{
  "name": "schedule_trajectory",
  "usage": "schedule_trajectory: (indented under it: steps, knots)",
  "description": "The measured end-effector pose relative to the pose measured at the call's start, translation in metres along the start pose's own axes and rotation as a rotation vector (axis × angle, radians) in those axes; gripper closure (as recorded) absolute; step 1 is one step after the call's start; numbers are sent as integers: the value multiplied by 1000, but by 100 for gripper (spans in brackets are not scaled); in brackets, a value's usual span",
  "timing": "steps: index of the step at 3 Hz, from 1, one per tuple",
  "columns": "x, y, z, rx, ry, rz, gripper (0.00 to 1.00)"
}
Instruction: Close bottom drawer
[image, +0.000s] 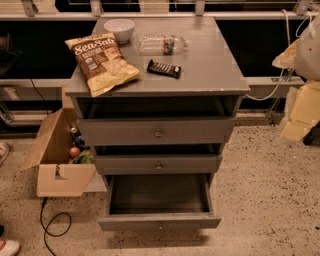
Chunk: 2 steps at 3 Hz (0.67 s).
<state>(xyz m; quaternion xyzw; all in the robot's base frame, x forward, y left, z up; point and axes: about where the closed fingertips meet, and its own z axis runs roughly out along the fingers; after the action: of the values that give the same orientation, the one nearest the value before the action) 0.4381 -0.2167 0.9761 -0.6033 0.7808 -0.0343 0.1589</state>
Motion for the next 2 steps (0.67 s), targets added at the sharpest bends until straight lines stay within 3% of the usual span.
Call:
schedule_trajectory:
  steps: [1, 2]
  knots:
    - [0, 0, 0, 0, 0, 0, 0]
    - [1, 8, 28, -38, -20, 24, 0]
